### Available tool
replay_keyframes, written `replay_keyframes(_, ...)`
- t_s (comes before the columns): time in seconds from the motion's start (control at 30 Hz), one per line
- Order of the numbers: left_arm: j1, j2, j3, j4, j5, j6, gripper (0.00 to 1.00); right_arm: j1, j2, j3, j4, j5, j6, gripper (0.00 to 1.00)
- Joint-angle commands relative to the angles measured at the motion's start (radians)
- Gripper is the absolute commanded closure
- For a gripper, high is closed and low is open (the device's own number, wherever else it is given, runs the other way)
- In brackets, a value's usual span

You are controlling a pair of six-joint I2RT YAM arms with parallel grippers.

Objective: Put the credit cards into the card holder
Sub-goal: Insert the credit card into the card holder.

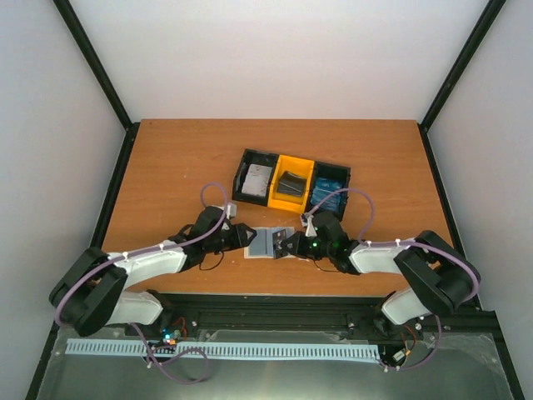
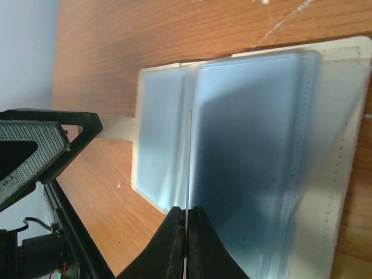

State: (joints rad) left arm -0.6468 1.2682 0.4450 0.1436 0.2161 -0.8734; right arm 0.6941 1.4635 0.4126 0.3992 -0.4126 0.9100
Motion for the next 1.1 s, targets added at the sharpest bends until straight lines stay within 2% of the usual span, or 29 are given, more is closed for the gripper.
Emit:
replay_keyframes(0.0,0.001,0.068,0.025,0.037,-0.001,0.027,0.52,-0.001,0.049,0.027,0.085,0.015,0.024,0.97)
replay_keyframes(0.1,0.001,0.122,0.035,0.005,-0.028,0.017,0.52,0.000,0.100,0.031,0.144,-0.006,0.036,0.97)
replay_keyframes(0.2,0.002,0.151,0.046,-0.023,-0.050,0.013,0.57,0.001,0.122,0.021,0.189,-0.010,0.042,0.97)
replay_keyframes(0.37,0.001,0.182,0.052,-0.033,-0.053,0.007,0.75,0.001,0.139,0.025,0.209,-0.005,0.033,0.97)
replay_keyframes(0.43,0.001,0.181,0.050,-0.048,-0.076,0.001,0.78,0.000,0.152,0.027,0.223,-0.008,0.037,0.97)
replay_keyframes(0.87,0.001,0.168,0.035,-0.060,-0.079,0.005,0.85,0.000,0.247,0.020,0.301,0.006,0.132,0.97)
replay_keyframes(1.07,0.000,0.167,0.029,-0.062,-0.085,-0.001,0.91,0.001,0.229,-0.013,0.321,0.044,0.178,0.97)
